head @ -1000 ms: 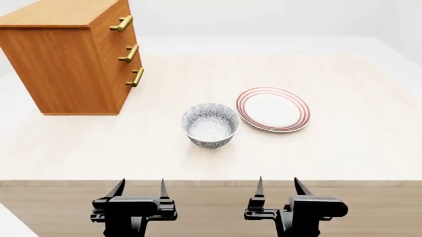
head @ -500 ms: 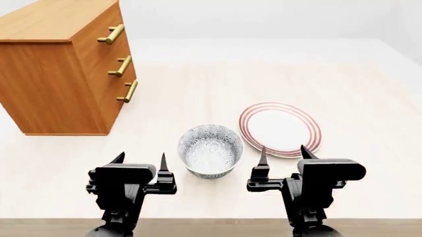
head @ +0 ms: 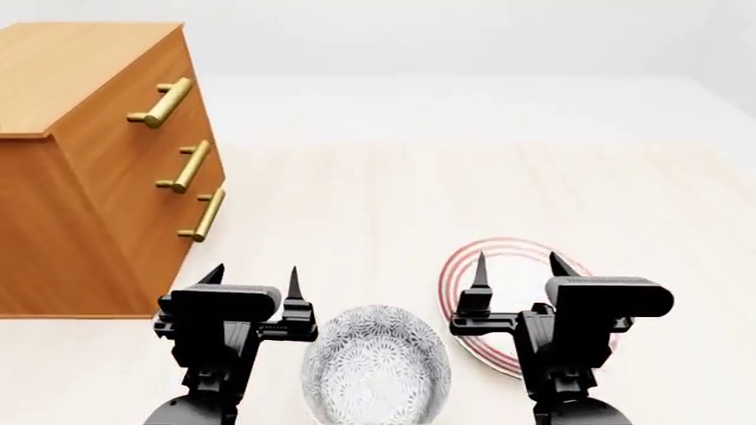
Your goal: Open the bottom drawer of the cabinet.
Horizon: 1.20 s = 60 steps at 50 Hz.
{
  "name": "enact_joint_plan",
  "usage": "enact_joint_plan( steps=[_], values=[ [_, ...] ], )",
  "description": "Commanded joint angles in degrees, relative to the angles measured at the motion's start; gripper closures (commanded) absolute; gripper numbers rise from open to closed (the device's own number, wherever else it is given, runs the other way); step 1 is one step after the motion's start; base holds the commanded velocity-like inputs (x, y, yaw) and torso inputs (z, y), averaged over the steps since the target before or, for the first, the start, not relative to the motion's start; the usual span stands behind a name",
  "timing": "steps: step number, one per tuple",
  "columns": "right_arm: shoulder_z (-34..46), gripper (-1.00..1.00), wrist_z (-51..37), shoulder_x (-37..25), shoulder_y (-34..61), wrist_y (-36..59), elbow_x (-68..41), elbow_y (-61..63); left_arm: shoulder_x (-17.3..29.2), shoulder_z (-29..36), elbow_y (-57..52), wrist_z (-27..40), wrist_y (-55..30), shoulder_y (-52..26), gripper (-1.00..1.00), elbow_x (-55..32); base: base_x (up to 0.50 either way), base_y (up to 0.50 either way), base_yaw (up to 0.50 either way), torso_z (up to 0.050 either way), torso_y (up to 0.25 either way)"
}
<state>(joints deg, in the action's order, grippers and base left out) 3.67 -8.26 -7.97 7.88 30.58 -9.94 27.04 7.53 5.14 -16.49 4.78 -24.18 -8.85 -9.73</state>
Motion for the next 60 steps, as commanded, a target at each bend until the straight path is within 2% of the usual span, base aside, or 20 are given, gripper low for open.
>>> enact_joint_plan(
  steps=[1,12,26,28,36,40,60],
  values=[
    [0.0,-1.00,-0.7,-0.5,0.1,0.0,-0.7,0.0,0.4,0.3,0.3,0.6,0.4,-0.2,-1.00,-0.5,0.50,0.00,0.00,0.000,0.000],
    [0.2,-1.00,-1.1,-0.6,-0.2,-0.9,-1.2,-0.5,0.8,0.5,0.8,1.1,0.8,-0.1,-1.00,-1.0,0.50,0.00,0.00,0.000,0.001],
    [1.1,-1.00,-1.3,-1.2,-0.1,-1.3,-1.6,-1.3,1.3,0.1,0.0,1.0,-0.4,-0.3,-1.00,-3.4,0.00,0.00,0.00,0.000,0.000],
    [1.1,-1.00,-1.4,-1.3,-0.2,-1.3,-1.8,-1.2,1.2,-0.2,-0.1,2.7,-1.2,-1.2,-1.00,-2.5,0.00,0.00,0.00,0.000,0.000],
    [1.2,-1.00,-1.7,-1.5,-0.1,-1.2,-2.2,-1.0,8.6,9.4,-3.8,3.8,-14.3,-10.6,-1.00,8.8,0.00,0.00,0.00,0.000,0.000],
    [1.4,-1.00,-1.9,-1.5,0.1,-1.4,-2.2,-1.4,10.9,14.7,-0.9,3.0,-21.1,-15.9,-1.00,13.1,0.00,0.00,0.00,0.000,0.000],
    [1.6,-1.00,-2.8,-2.2,0.3,-1.5,-2.9,-1.3,10.2,22.0,24.1,9.5,-17.7,-22.4,-1.00,21.0,0.00,0.00,0.00,0.000,0.000]
  ],
)
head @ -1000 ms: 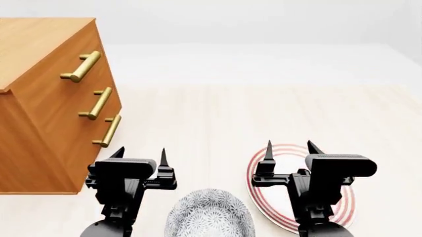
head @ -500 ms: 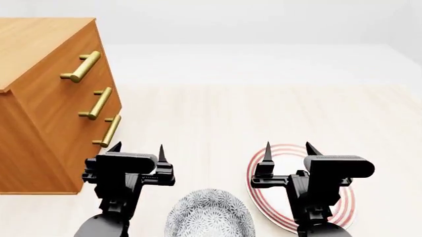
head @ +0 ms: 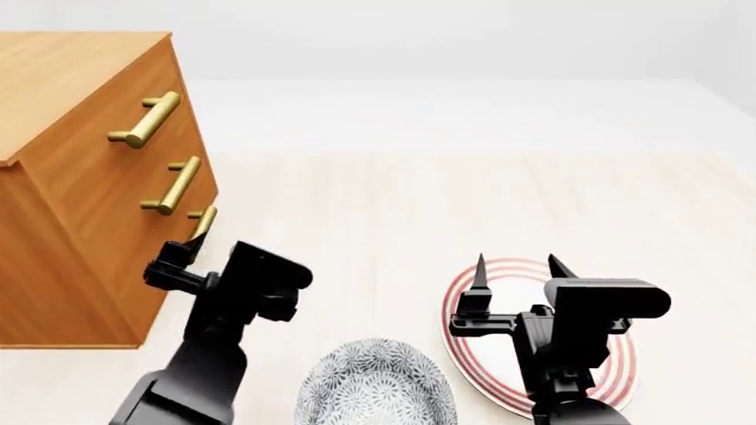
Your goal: Open the bottom drawer of the cabinet.
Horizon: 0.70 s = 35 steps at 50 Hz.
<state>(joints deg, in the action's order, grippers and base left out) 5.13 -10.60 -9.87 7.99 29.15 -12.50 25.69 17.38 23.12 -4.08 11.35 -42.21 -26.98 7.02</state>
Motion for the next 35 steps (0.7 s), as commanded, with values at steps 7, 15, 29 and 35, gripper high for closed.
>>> enact_joint_plan(
  steps=[7,15,29,35],
  values=[
    [0.1,-1.00,-0.8,-0.5,0.1,-0.3,-0.6,-0.2,-0.3,5.1,18.6,3.9,3.6,-6.5,-1.00,4.8,0.00,0.00,0.00,0.000,0.000],
    [0.3,-1.00,-1.1,-0.7,-0.1,-0.7,-0.9,-0.2,-2.2,6.5,31.9,5.7,8.5,-11.0,-1.00,5.3,0.00,0.00,0.00,0.000,0.000],
    [0.7,-1.00,-1.4,-0.8,-0.1,-1.4,-1.3,-0.9,-5.9,9.0,52.4,9.0,17.5,-18.3,-1.00,6.4,0.00,0.00,0.00,0.000,0.000],
    [0.8,-1.00,-1.6,-1.0,-0.1,-1.5,-1.5,-1.0,-9.7,10.2,71.2,12.2,26.3,-25.8,-1.00,6.7,0.00,0.00,0.00,0.000,0.000]
  ],
)
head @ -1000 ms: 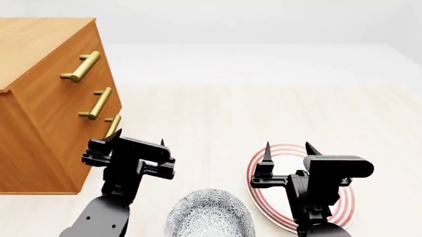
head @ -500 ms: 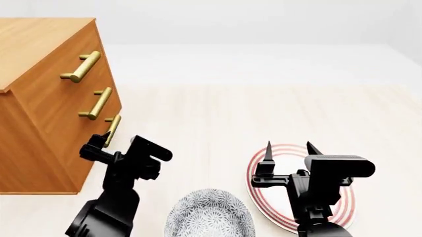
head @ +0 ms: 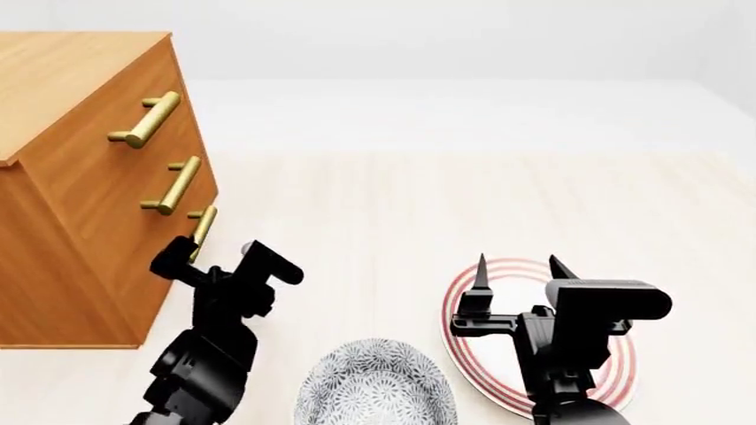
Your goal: Open the bottom drawer of the cabinet.
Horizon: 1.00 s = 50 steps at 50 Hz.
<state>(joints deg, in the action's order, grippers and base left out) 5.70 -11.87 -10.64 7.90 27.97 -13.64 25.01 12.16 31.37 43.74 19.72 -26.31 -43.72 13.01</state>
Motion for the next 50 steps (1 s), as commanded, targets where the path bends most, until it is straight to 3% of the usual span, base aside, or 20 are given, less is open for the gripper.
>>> enact_joint_plan(
  steps=[1,3,24,47,48,50],
  values=[
    [0.2,-1.00,-0.4,-0.3,-0.1,-0.3,-0.4,-0.2,-5.2,2.2,26.9,4.3,12.1,-10.4,-1.00,0.7,0.00,0.00,0.00,0.000,0.000],
    [0.2,-1.00,-0.4,-0.3,-0.1,-0.2,-0.5,-0.1,-6.1,2.5,31.1,4.9,13.6,-12.0,-1.00,0.4,0.00,0.00,0.00,0.000,0.000],
    [0.8,-1.00,-1.0,-0.6,-0.3,-1.3,-0.9,-1.2,-4.2,12.1,31.2,9.2,6.1,-12.2,-1.00,-9.9,0.00,0.00,0.00,0.000,0.000],
    [1.0,-1.00,-1.9,-1.3,0.0,-1.0,-1.7,-0.5,-3.2,14.6,31.2,10.6,5.1,-12.9,-1.00,-12.7,0.00,0.00,0.00,0.000,0.000],
    [1.0,-1.00,-1.9,-1.3,0.0,-1.0,-1.7,-0.5,-3.2,14.7,31.2,10.8,5.2,-12.9,1.00,-12.7,0.00,0.00,0.00,0.000,0.000],
    [1.1,-1.00,-1.9,-1.3,0.1,-1.2,-1.8,-0.7,-3.2,14.9,31.2,10.9,5.3,-13.0,1.00,-12.6,0.00,0.00,0.00,0.000,0.000]
  ],
)
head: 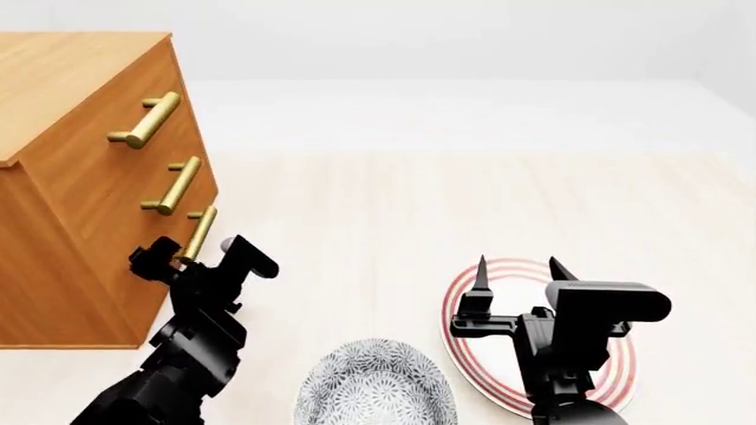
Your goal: Open the bottom drawer of the cabinet.
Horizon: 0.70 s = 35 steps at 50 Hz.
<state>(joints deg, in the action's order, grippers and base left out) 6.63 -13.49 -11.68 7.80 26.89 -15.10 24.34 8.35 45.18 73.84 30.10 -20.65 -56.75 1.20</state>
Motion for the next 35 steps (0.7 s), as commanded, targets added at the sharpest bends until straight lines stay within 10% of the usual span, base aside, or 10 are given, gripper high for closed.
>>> enact_joint_plan(
  steps=[1,35],
  values=[
    [0.2,-1.00,-0.3,-0.2,0.2,-0.1,-0.3,0.0,0.7,1.2,1.1,0.5,-0.3,0.1,1.00,-0.8,0.00,0.00,0.00,0.000,0.000],
    [0.9,-1.00,-1.2,-0.8,0.1,-0.8,-1.2,-0.1,-4.3,6.2,0.8,-2.8,-2.0,-1.6,1.00,0.2,0.00,0.00,0.00,0.000,0.000]
  ],
)
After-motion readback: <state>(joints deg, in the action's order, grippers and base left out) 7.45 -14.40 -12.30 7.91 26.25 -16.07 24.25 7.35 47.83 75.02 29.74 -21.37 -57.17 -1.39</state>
